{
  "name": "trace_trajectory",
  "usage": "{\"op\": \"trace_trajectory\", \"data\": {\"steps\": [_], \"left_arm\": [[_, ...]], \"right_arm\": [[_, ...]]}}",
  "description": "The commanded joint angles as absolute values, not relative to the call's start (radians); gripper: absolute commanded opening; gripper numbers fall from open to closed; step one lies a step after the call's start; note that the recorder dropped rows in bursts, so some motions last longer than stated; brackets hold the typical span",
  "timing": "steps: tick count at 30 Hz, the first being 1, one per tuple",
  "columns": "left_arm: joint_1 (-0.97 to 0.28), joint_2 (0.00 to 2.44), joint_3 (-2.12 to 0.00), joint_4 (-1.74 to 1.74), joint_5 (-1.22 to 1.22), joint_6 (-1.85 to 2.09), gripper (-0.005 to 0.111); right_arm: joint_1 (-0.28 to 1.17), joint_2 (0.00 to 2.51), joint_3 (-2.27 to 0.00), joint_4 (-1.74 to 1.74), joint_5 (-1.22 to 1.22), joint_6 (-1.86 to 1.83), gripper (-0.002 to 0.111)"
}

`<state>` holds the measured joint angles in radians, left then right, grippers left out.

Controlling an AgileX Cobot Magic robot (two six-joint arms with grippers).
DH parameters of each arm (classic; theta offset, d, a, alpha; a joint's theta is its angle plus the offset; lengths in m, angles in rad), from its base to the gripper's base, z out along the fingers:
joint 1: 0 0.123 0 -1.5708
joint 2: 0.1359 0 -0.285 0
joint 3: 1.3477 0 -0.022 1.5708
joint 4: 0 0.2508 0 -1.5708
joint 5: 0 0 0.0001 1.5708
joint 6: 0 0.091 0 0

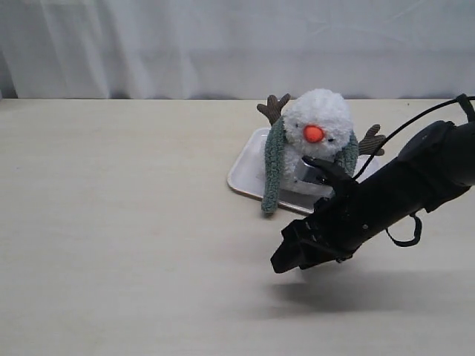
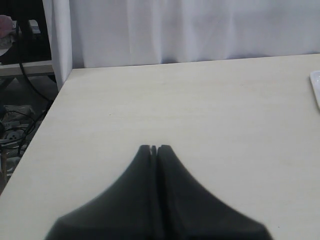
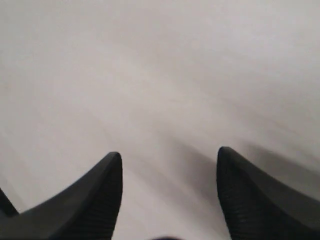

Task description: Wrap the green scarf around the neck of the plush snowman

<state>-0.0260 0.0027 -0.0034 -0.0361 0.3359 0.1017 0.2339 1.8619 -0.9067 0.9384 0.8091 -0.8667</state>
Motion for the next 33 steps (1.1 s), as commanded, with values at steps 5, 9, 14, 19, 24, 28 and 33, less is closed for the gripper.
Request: {"op": "trace_trajectory", "data": {"steps": [5,9,14,19,24,28,33], "left_arm": [[-0.024,0.000,0.000,-0.038,0.323,0.101,0.000],[-0.024,0.000,0.000,-0.038,0.323,0.101,0.000],[-0.024,0.000,0.000,-0.038,0.323,0.101,0.000],[-0.024,0.000,0.000,-0.038,0.323,0.101,0.000],[-0.024,0.000,0.000,-0.038,0.323,0.101,0.000],[-0.024,0.000,0.000,-0.038,0.323,0.101,0.000],[-0.024,0.000,0.000,-0.038,0.323,0.101,0.000]], "right_arm": [[0.236,1.789,-0.981,1.096,0.863,-1.045,0.054],[0.255,1.745,-0.988,1.108,0.731,-1.061,0.054],[0.385,1.709,-0.988,0.919,0.432,-0.933,0.054],[0.486,1.714,-0.988,0.656,0.171,-0.535,0.054],[0.495,1.749,-0.988,0.502,0.114,-0.353,0.054],[0.489,1.789,-0.988,0.492,0.090,-0.356,0.054],[0.489,1.766,-0.990,0.354,0.043,-0.381,0.045]]}}
